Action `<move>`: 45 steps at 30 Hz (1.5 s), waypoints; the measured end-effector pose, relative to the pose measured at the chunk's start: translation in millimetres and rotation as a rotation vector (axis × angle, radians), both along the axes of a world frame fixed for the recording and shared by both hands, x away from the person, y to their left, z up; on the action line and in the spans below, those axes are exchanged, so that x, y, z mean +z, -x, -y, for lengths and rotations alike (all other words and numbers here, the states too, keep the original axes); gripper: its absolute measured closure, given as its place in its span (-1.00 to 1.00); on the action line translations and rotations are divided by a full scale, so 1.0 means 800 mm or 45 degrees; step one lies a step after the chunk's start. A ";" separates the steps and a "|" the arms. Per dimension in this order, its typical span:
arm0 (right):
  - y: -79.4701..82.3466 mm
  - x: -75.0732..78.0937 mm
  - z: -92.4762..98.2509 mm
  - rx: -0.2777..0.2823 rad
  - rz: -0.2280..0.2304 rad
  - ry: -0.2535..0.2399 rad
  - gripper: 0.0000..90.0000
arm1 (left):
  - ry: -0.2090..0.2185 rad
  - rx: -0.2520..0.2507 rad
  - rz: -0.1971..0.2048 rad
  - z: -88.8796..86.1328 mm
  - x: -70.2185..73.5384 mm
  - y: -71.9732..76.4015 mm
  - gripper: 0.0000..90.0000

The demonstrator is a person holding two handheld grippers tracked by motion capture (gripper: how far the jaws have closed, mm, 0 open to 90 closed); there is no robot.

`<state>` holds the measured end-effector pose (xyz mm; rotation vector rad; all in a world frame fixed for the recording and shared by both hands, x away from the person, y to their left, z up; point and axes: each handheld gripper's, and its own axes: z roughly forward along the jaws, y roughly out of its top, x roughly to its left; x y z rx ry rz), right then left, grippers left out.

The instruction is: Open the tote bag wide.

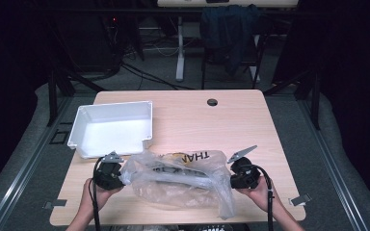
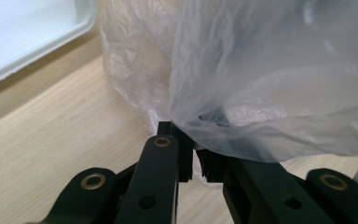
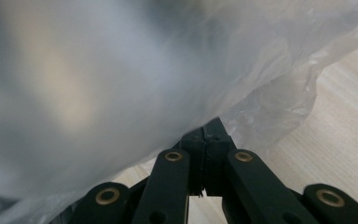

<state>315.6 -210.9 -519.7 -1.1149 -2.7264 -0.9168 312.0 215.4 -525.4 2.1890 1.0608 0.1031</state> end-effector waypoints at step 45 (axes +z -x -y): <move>0.019 0.039 0.016 -0.010 0.315 -0.037 0.67 | -0.114 -0.061 0.027 0.031 -0.011 -0.010 0.68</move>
